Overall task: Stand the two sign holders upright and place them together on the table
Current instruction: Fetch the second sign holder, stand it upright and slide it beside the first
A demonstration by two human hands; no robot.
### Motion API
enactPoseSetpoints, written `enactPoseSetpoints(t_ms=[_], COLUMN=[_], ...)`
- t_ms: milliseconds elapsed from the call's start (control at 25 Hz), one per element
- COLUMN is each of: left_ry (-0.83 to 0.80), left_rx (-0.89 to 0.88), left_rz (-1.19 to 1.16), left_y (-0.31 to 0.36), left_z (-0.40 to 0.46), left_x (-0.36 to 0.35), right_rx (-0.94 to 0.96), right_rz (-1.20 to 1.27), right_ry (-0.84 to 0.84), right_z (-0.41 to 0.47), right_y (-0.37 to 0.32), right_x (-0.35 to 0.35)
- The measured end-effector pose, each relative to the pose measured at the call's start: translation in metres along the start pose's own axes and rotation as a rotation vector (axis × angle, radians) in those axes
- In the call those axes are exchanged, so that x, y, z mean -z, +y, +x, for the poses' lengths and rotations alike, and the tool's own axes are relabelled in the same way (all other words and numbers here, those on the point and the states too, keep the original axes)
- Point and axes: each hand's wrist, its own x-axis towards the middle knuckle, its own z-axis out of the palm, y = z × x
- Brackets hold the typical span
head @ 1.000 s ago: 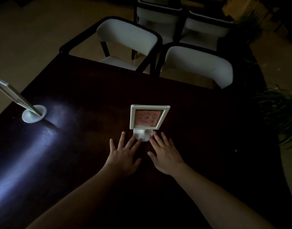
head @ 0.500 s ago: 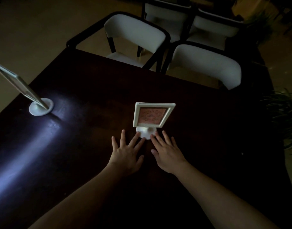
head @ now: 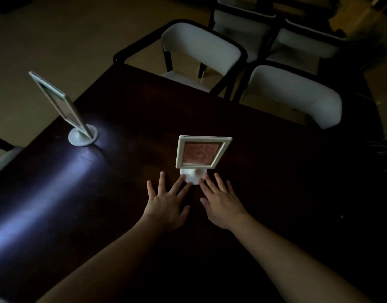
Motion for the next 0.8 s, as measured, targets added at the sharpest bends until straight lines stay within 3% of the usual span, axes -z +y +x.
enactPoseSetpoints(t_ms=[800], left_ry=[0.055], left_rx=[0.205], left_rz=[-0.090], left_y=[-0.116], left_z=[-0.029], left_x=[0.014], right_rx=[0.152], right_rz=[-0.033], right_ry=[-0.041], right_z=[0.090], right_y=[-0.105], right_x=[0.016])
